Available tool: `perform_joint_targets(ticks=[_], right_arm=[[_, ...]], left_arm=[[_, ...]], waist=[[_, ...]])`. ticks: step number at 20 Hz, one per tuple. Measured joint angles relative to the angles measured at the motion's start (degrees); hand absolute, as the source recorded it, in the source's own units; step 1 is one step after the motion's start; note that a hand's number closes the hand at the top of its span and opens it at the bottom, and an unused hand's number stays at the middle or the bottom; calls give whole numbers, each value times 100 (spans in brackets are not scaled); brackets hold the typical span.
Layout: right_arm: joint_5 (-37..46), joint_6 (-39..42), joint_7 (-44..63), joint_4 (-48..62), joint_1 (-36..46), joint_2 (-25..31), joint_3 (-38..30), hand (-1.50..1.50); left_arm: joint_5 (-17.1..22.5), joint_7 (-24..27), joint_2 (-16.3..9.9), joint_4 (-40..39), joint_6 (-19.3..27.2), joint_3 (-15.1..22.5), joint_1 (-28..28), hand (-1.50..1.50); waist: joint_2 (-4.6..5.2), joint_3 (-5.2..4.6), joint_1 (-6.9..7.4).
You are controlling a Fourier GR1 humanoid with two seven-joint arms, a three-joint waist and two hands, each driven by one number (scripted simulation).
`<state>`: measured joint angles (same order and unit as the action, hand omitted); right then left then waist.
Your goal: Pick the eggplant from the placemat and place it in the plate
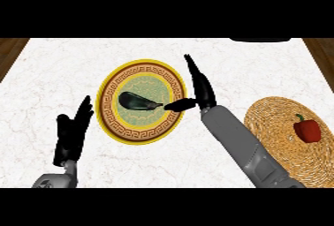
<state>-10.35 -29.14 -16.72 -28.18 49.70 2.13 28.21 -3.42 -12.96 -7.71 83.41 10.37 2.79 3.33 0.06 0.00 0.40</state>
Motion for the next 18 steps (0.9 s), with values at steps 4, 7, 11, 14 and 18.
perform_joint_targets(ticks=[4, 7, 11, 14, 18], right_arm=[[146, 11, -233, -8, -177, 44, -309, -150], [190, 97, -502, 83, -317, 152, -554, -150], [346, 26, -458, 54, -374, 278, -809, -150], [448, 8, -572, 175, -413, 285, -1039, -150], [649, 94, -547, 189, -468, 384, -1250, -150]], left_arm=[[119, 55, -111, -9, -211, -160, -84, 0], [9, 48, 22, 38, -114, -70, -138, 0], [-40, 37, 13, 194, -164, -60, -274, 0], [-8, 21, 14, 56, -223, -154, -110, 0], [-54, -65, 78, 137, -219, -145, -111, 0]], waist=[[0, 0, 3], [3, 1, 4], [-2, 0, 2], [3, 1, 4], [2, 1, 7]])
